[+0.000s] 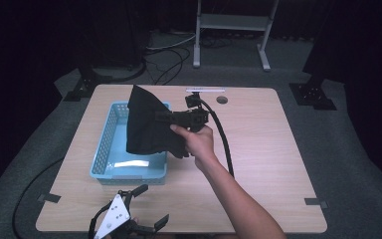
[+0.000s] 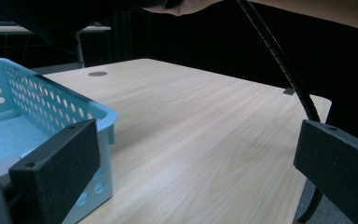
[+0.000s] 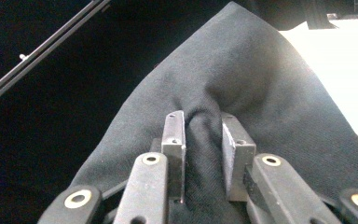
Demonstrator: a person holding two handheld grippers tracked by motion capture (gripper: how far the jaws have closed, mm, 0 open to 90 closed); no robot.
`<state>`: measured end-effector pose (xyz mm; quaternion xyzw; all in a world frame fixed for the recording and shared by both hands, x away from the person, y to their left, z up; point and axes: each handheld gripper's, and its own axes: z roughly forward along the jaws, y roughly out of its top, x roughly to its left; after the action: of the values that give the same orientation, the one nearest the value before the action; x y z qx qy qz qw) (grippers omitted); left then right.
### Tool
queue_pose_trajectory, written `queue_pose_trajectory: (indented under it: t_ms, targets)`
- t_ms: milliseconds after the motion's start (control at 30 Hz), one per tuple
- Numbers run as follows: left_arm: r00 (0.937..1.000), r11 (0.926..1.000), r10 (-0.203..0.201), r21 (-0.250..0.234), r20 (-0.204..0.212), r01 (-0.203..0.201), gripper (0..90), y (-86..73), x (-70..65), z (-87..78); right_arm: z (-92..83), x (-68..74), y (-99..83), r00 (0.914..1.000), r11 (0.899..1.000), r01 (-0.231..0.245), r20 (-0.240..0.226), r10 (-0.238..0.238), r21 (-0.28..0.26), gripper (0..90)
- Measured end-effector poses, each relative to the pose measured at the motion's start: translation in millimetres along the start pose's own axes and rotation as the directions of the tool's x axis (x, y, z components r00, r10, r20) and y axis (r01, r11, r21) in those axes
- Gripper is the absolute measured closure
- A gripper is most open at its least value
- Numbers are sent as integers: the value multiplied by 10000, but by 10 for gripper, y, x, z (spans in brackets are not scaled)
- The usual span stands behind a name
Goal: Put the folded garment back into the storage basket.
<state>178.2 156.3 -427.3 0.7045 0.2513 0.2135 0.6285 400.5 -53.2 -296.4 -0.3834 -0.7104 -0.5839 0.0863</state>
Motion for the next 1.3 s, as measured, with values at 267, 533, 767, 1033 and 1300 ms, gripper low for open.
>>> queue_pose_trajectory:
  t_ms: [267, 533, 767, 1033, 1300]
  targets:
    - [10000, 10000, -23, -2, -15, 23, 0, 0, 3, -4, 105, 117, 85, 9997, 9997, 224, -88, -224, -21, 746]
    - [10000, 10000, 13, 11, -12, -13, 0, -1, 7, -2, 233, 188, 116, 9991, 9994, 346, -240, -344, 84, 746]
    - [10000, 10000, -21, -4, -11, 21, 0, 2, 1, -8, 353, 176, 62, 9981, 9977, 493, -389, -475, 472, 745]
    - [10000, 10000, 24, 57, 40, -24, 0, 0, -15, 3, 438, 101, 16, 9989, 9984, 173, -452, -149, 533, 745]
    - [10000, 10000, 34, 13, -36, -34, 0, 1, -7, -5, 533, 48, -18, 9992, 9985, -36, -401, 58, 543, 746]
